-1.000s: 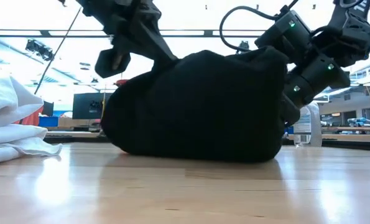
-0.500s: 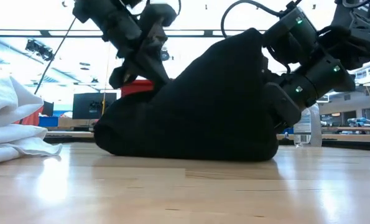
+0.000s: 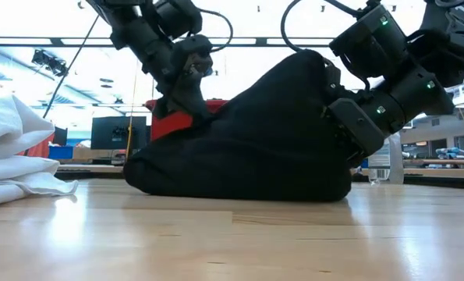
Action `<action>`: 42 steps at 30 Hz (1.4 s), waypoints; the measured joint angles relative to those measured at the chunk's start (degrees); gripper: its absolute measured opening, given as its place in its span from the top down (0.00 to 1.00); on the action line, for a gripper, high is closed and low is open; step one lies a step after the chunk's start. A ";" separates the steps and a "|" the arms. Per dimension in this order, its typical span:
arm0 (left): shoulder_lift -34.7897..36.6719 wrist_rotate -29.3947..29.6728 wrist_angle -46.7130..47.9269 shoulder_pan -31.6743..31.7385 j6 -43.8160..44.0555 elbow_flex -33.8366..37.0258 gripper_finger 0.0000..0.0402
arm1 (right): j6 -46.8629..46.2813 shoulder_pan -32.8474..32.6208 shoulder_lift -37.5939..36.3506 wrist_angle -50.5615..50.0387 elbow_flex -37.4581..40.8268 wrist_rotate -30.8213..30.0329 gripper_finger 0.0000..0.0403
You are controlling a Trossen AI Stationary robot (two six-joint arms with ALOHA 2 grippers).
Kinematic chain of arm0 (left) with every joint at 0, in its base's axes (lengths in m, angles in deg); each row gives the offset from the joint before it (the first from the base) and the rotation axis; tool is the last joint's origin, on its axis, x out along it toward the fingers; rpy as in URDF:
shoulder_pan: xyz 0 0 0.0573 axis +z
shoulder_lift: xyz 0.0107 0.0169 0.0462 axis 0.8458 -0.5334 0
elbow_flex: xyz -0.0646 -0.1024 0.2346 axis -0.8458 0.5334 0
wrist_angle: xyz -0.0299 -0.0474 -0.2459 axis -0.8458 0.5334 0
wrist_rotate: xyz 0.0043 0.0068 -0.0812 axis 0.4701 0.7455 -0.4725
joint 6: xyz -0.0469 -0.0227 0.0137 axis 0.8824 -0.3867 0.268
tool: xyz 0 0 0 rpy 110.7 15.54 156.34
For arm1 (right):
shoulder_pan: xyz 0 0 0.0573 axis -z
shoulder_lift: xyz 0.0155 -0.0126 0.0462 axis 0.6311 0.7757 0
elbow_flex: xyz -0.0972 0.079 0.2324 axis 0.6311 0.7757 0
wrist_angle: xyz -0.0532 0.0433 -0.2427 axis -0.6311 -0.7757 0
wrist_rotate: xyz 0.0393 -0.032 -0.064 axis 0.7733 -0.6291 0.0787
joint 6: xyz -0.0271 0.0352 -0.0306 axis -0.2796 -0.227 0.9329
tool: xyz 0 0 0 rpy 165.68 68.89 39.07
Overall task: Fold Laundry from Bin
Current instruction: Fold the black shirt
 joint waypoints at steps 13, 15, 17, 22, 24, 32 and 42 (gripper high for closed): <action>-9.12 1.11 -1.77 1.90 -10.38 0.00 0.96 | -1.43 -0.02 0.07 0.80 0.01 -0.03 0.64; -9.12 4.04 -0.03 2.04 -11.60 0.00 0.90 | -1.43 0.00 0.07 0.84 0.01 -0.01 0.64; -9.12 7.09 1.31 2.30 -12.54 0.00 0.82 | -1.41 -0.02 0.07 0.88 0.01 0.04 0.64; -8.65 8.14 2.31 2.61 -17.05 -0.38 0.61 | -1.52 -0.02 0.07 0.92 0.01 0.09 0.64; -7.35 7.86 5.62 2.93 -18.52 -1.89 0.54 | -1.55 0.00 0.07 0.92 0.00 0.08 0.64; 1.35 1.26 15.76 2.55 -22.61 -6.93 0.47 | -1.38 0.02 0.07 0.92 -0.04 0.23 0.64; 4.39 -9.28 16.85 -0.28 -22.69 -6.90 0.56 | -1.54 0.02 0.05 0.92 -0.06 0.30 0.64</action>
